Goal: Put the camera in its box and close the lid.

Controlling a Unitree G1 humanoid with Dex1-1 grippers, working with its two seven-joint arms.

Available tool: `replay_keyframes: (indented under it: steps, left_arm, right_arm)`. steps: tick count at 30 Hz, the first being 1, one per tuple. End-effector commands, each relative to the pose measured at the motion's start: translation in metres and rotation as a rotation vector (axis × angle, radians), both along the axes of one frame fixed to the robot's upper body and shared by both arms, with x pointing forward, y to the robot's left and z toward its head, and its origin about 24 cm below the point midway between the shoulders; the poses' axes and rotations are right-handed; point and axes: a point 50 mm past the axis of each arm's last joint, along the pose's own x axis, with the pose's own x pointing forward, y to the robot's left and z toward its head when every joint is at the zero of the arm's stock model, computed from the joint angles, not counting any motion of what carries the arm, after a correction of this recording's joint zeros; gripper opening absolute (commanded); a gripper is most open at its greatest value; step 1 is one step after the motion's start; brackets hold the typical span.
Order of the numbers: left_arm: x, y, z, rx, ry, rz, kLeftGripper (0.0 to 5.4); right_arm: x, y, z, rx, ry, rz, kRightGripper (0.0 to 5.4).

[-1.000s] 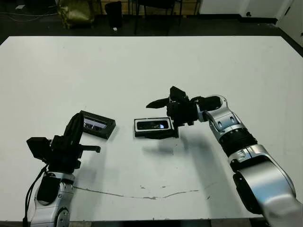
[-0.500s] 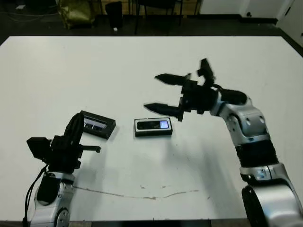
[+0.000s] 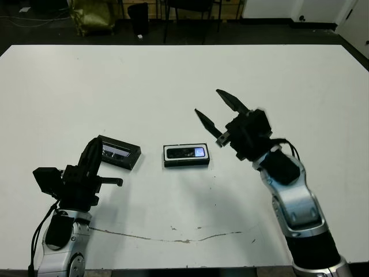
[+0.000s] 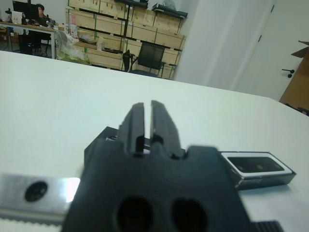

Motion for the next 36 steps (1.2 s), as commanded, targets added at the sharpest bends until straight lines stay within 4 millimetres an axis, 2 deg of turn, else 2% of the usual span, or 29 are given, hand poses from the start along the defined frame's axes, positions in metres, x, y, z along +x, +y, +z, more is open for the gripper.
replay_keyframes:
  steps: [1, 5, 6, 25, 36]
  left_arm:
    - [-0.001, 0.002, -0.005, 0.014, 0.032, 0.004, 0.00]
    - [0.000, 0.002, -0.006, 0.009, 0.026, -0.001, 0.00]
    - [0.000, 0.002, -0.006, 0.008, 0.021, -0.004, 0.00]
    - [-0.002, 0.002, -0.006, 0.027, 0.021, 0.010, 0.00]
    - [-0.002, 0.001, -0.006, 0.028, 0.029, 0.012, 0.00]
  right_arm:
    - [-0.001, -0.002, -0.016, -0.065, 0.009, -0.016, 0.97]
    - [-0.001, 0.002, -0.022, -0.129, 0.007, -0.030, 0.07]
    - [-0.002, 0.003, -0.024, -0.138, 0.009, -0.033, 0.03]
    - [-0.003, 0.010, -0.057, -0.226, 0.196, -0.040, 0.03]
    - [0.000, 0.008, -0.066, -0.386, 0.321, -0.048, 0.03]
